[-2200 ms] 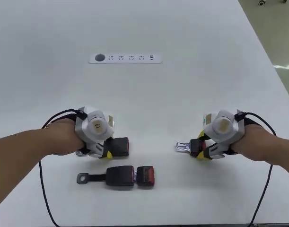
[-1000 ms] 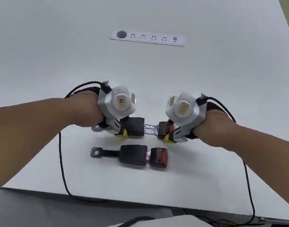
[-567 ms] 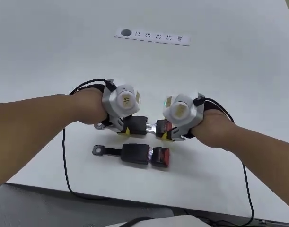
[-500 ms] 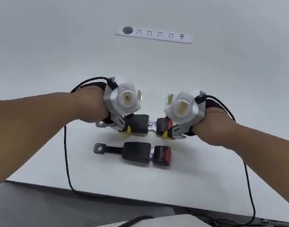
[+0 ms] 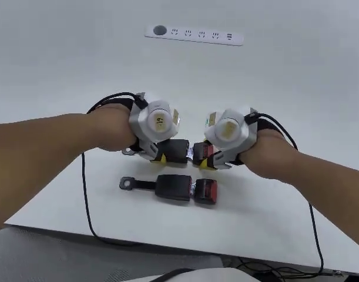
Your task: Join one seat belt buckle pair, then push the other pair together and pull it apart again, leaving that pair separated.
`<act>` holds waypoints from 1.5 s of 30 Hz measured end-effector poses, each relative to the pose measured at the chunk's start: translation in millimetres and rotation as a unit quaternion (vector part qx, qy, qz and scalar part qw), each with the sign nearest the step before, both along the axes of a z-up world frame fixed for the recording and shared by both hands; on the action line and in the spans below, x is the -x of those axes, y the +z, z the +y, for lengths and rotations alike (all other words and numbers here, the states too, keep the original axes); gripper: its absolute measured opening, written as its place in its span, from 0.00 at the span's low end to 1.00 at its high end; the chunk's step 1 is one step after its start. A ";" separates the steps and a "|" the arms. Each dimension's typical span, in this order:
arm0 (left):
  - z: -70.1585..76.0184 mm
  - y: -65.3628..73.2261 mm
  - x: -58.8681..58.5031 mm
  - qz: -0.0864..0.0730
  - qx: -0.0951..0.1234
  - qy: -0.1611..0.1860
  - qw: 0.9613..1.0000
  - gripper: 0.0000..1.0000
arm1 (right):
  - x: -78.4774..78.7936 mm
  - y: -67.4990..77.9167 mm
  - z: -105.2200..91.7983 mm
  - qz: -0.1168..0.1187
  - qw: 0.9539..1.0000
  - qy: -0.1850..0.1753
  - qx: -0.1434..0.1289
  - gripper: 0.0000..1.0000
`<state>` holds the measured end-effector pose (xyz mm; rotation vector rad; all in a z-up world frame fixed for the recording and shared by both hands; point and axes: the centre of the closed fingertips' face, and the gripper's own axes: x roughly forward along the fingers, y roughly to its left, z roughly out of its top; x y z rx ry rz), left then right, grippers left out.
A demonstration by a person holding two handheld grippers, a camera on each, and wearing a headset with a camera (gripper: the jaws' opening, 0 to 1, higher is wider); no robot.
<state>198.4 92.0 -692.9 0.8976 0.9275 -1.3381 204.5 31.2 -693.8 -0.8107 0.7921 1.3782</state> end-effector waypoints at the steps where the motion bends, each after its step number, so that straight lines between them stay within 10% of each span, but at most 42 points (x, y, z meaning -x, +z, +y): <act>1: -0.8 1.3 1.0 0.000 -0.001 0.002 1.000 0.31 | -1.3 -1.4 0.7 0.003 1.000 -0.003 -0.001 0.30; 27: 2.0 -0.3 -1.3 0.001 0.008 0.007 1.000 0.32 | 3.2 3.5 -10.3 -0.004 1.000 -0.018 0.007 0.31; 32: 1.8 -2.2 -2.6 0.003 0.014 0.019 1.000 0.32 | 1.2 4.9 -18.2 0.009 0.999 -0.027 -0.028 0.32; 45: 4.7 -6.3 -5.6 0.000 0.011 0.015 1.000 0.33 | 4.4 1.4 -94.0 0.000 0.998 -0.063 -0.008 0.33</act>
